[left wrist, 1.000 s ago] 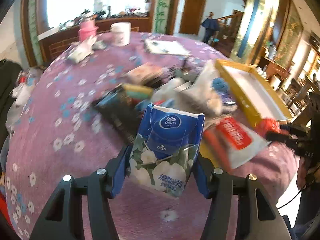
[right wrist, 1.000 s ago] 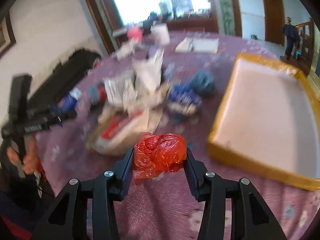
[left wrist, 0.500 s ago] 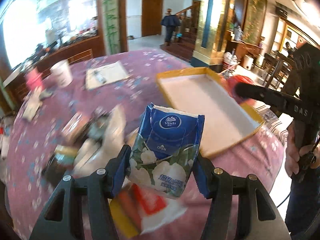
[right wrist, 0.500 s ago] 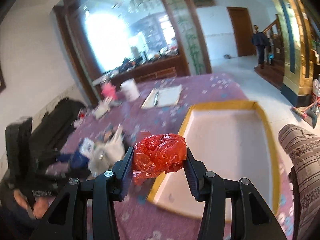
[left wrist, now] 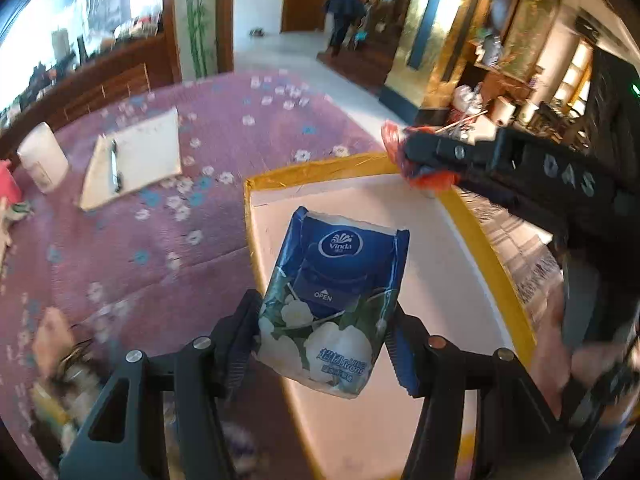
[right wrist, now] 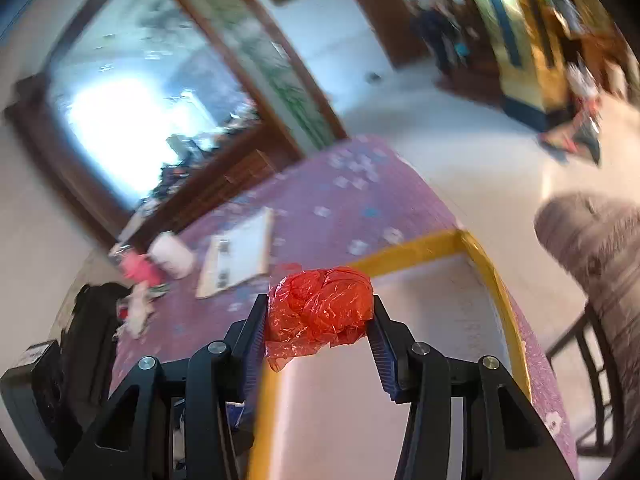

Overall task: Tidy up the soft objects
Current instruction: 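Carry both items into the yellow tray and open both grippers, then grasp the white wet-wipe pack with red label with the right gripper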

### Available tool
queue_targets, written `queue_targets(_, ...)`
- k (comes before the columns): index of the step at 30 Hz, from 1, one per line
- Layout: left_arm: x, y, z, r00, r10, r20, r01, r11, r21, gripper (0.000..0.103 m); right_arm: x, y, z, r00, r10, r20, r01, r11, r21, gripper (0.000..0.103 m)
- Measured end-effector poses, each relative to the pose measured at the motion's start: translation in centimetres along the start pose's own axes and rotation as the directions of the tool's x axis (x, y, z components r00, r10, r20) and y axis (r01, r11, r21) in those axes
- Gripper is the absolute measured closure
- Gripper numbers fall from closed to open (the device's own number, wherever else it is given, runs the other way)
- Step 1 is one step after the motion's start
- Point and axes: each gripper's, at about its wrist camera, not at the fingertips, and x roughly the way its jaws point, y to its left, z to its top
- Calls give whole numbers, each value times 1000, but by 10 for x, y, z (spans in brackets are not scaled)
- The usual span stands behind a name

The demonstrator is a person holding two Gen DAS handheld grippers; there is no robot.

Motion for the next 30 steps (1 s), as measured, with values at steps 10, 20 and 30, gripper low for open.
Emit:
queue_targets(10,83,-3,32,994,-10,-113,3,998,-58,45,42,-47,-8,997,-14,-71,21,994,103,49)
queue_targets(20,84,-6,31,992,27,-120,-34,998,-60,32,20,-45,-4,1000,-31,-4,31,995,94,24)
queue_targets(30,-20,2,-10,996,89,28,-87,995,-54,29,-26,-13,-3,993,-17,121,15,1000,19,24)
